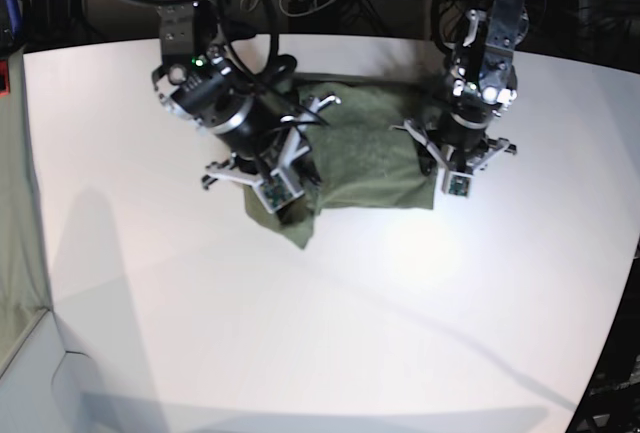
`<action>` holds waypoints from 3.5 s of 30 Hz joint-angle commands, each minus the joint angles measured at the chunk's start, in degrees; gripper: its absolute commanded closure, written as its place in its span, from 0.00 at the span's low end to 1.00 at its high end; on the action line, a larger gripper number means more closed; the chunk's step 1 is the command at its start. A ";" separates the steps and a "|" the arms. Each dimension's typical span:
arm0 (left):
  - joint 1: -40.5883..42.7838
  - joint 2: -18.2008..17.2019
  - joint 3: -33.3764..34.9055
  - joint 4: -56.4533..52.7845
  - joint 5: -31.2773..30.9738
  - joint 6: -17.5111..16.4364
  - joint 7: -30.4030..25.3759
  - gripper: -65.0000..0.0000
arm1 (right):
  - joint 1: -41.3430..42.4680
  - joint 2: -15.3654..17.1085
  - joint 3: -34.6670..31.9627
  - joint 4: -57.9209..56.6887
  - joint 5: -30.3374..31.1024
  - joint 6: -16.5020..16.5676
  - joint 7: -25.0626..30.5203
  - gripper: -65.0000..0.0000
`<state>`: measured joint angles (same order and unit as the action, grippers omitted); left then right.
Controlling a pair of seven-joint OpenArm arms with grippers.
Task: Layout the t-shirt on the table in an organized manner, then fold the t-shirt properly
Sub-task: 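Grasp the strip end with the right gripper and lift it toward the left gripper, then fold the held end over the shirt with the right gripper and release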
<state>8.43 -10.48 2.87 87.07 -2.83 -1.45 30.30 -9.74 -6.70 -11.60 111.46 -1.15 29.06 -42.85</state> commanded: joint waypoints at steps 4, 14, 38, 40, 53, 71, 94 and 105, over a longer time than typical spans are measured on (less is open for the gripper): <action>0.32 -0.29 -0.10 3.79 0.50 0.44 1.74 0.73 | 2.13 -0.55 -1.81 -1.88 0.84 -0.44 1.66 1.00; 0.32 0.06 -1.34 6.87 0.41 0.53 1.74 0.73 | 5.30 -0.64 -3.22 -12.69 1.02 -0.53 2.89 1.00; 4.63 3.40 -11.80 5.64 0.41 0.35 1.74 0.73 | 5.30 -1.87 -3.57 -4.95 1.10 -0.53 4.13 1.00; 4.54 3.23 -10.30 5.64 0.41 0.35 1.74 0.73 | 5.39 -2.30 -5.94 -4.34 1.10 -0.53 2.81 1.00; 4.54 3.40 -8.63 5.64 0.50 0.35 1.74 0.73 | 7.67 -2.30 -14.82 -13.75 1.02 -0.53 3.16 1.00; 5.42 3.32 -8.98 5.64 0.50 0.35 1.74 0.73 | 12.51 -2.30 -21.15 -18.23 1.10 -0.53 3.16 1.00; 5.51 3.49 -8.72 5.64 0.41 0.35 1.74 0.73 | 19.19 -2.30 -23.88 -26.93 1.10 -0.44 3.16 1.00; 5.51 3.49 -8.72 5.64 0.41 0.35 1.74 0.73 | 20.42 -2.30 -24.05 -29.66 1.10 -0.44 5.53 0.92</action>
<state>14.26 -6.81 -5.82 91.81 -2.42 -1.28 33.01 9.63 -8.25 -35.64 80.86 -1.13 28.62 -39.16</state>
